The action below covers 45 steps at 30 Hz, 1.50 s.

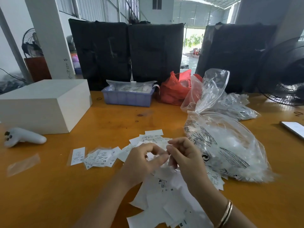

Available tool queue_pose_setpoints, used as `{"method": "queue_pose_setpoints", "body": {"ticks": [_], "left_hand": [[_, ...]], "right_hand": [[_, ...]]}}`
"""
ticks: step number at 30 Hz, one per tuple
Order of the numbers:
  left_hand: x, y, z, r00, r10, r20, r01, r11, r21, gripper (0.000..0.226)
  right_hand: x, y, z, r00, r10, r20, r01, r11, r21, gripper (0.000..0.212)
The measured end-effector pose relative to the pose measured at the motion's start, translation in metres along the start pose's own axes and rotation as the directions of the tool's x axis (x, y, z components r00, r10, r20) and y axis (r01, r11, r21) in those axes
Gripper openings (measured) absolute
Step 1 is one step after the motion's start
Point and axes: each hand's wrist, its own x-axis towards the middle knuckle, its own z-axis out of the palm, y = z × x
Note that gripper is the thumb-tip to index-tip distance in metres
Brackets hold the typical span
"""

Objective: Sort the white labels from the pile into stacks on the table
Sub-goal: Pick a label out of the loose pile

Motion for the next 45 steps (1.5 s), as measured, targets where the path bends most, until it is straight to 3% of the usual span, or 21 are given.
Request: {"method": "queue_pose_setpoints", "body": {"ticks": [1, 8, 11, 15, 18, 21, 24, 26, 29, 32, 34, 36, 38, 40, 42, 45], "left_hand": [[0.001, -0.001, 0.001, 1.0, 0.005, -0.019, -0.004, 1.0, 0.021, 0.01], [0.007, -0.012, -0.003, 0.99, -0.03, -0.135, 0.032, 0.999, 0.01, 0.017], [0.007, -0.012, -0.003, 0.99, -0.03, -0.141, 0.029, 1.0, -0.009, 0.017], [0.006, -0.008, -0.003, 0.996, -0.034, -0.076, 0.028, 0.996, -0.086, 0.017], [0.002, -0.001, -0.007, 0.993, -0.088, 0.076, 0.102, 0.971, -0.215, 0.03], [0.001, -0.001, -0.008, 0.983, -0.122, 0.14, 0.146, 0.974, -0.172, 0.027], [0.004, -0.005, -0.007, 0.985, -0.174, -0.015, 0.169, 0.97, -0.175, 0.006], [0.006, -0.007, -0.009, 0.953, -0.279, -0.115, 0.223, 0.908, -0.354, 0.004], [0.007, -0.006, -0.013, 0.905, -0.401, -0.139, 0.221, 0.724, -0.654, 0.027], [0.009, -0.007, -0.014, 0.866, -0.475, -0.158, 0.219, 0.642, -0.735, 0.023], [0.01, -0.006, -0.013, 0.855, -0.492, -0.163, 0.23, 0.643, -0.731, 0.018], [0.009, -0.006, -0.013, 0.858, -0.487, -0.161, 0.227, 0.643, -0.732, 0.016], [0.009, -0.007, -0.014, 0.858, -0.487, -0.162, 0.21, 0.621, -0.756, 0.016], [0.011, -0.008, -0.014, 0.855, -0.493, -0.162, 0.194, 0.594, -0.781, 0.018], [0.012, -0.01, -0.014, 0.851, -0.501, -0.159, 0.188, 0.572, -0.798, 0.023], [0.012, -0.012, -0.015, 0.841, -0.52, -0.151, 0.189, 0.544, -0.817, 0.025]], "right_hand": [[0.001, 0.0, 0.0, 1.0, -0.006, 0.002, 0.006, 1.0, -0.015, 0.014], [0.005, -0.003, -0.008, 0.981, 0.172, 0.087, -0.169, 0.985, -0.046, 0.016], [0.005, -0.003, -0.006, 0.981, 0.173, 0.086, -0.165, 0.982, -0.093, 0.02], [0.005, -0.002, -0.004, 0.986, 0.145, 0.078, -0.135, 0.983, -0.121, 0.021], [0.005, -0.004, -0.004, 0.99, 0.116, 0.085, -0.105, 0.987, -0.125, 0.021], [0.005, -0.005, -0.004, 0.99, 0.082, 0.113, -0.063, 0.985, -0.162, 0.019], [0.007, -0.002, -0.006, 0.996, 0.056, 0.073, -0.046, 0.989, -0.138, 0.012], [0.01, 0.002, -0.009, 1.0, 0.02, 0.003, -0.018, 0.973, -0.23, 0.013], [0.014, 0.007, -0.017, 0.993, -0.113, 0.022, 0.106, 0.82, -0.563, 0.013], [0.012, 0.012, -0.019, 0.971, -0.15, 0.185, 0.234, 0.459, -0.857, 0.025], [0.01, 0.014, -0.016, 0.961, -0.1, 0.259, 0.277, 0.296, -0.914, 0.038], [0.009, 0.012, -0.014, 0.952, -0.075, 0.298, 0.307, 0.211, -0.928, 0.043], [0.007, 0.009, -0.012, 0.934, -0.119, 0.336, 0.353, 0.176, -0.919, 0.035], [0.005, 0.008, -0.011, 0.898, -0.234, 0.374, 0.405, 0.105, -0.908, 0.016], [0.004, 0.009, -0.01, 0.873, -0.322, 0.367, 0.409, 0.072, -0.91, 0.017], [0.003, 0.009, -0.007, 0.902, -0.24, 0.36, 0.39, 0.092, -0.916, 0.021]]}}
